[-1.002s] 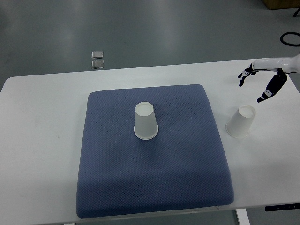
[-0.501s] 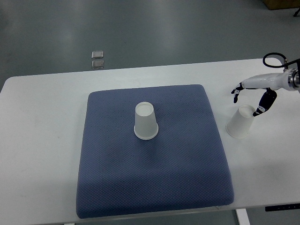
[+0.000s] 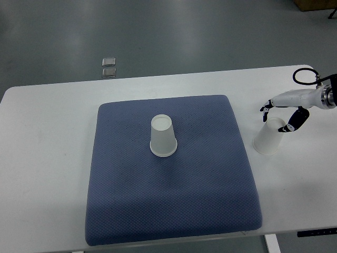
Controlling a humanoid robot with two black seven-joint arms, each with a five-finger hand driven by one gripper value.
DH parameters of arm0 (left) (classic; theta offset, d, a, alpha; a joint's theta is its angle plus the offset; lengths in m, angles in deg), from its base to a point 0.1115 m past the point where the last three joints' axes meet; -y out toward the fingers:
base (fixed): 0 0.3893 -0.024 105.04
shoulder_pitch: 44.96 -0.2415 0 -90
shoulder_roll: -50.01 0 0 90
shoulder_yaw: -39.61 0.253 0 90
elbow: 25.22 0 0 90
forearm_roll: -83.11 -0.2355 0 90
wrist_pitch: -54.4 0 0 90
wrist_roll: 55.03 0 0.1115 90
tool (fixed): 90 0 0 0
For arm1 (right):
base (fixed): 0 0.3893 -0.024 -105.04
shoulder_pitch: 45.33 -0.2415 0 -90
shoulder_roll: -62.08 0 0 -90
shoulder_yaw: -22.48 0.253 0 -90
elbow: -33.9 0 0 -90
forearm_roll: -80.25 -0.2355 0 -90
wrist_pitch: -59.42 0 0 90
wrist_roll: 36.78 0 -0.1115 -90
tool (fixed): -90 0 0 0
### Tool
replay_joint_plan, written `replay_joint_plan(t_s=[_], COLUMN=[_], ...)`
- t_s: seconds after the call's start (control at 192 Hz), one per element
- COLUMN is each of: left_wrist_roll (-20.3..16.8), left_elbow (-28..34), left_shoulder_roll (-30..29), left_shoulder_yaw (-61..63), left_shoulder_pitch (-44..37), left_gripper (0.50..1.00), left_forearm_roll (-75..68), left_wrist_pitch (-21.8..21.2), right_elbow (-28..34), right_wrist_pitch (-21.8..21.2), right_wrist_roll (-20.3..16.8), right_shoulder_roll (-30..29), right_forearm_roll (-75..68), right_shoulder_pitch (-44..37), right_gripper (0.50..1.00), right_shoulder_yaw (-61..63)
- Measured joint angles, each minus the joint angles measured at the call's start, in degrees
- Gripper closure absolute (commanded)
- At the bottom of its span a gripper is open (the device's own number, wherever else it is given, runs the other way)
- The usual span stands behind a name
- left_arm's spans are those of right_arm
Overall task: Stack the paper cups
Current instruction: 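Close the right hand fingers around the white paper cup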
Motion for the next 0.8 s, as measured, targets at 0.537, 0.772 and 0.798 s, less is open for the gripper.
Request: replay_joint_plan(t_s=[0.537, 0.772, 0.798], left_wrist_roll=[0.0, 0.0, 0.0], left_elbow=[0.0, 0.0, 0.0], left_shoulder_roll=[0.0, 0.0, 0.0], left_shoulder_yaw=[0.0, 0.0, 0.0], left_shoulder_pitch=[0.0, 0.0, 0.0], left_gripper=[0.5, 0.5, 0.5], left_forearm_roll=[0.0, 0.0, 0.0], left_wrist_pitch=[0.0, 0.0, 0.0], right_elbow=[0.4, 0.4, 0.4], right_wrist_pitch=[-4.6, -5.0, -5.0], right_wrist_roll=[1.3, 1.7, 1.7], right_shoulder_roll=[0.4, 0.5, 0.5], right_forearm_roll=[-0.3, 0.0, 0.0], right_shoulder_pitch=[-3.1, -2.6, -2.6], right_gripper=[0.593, 0.593, 0.593], right_shoulder_yaw=[0.2, -0.4, -0.4])
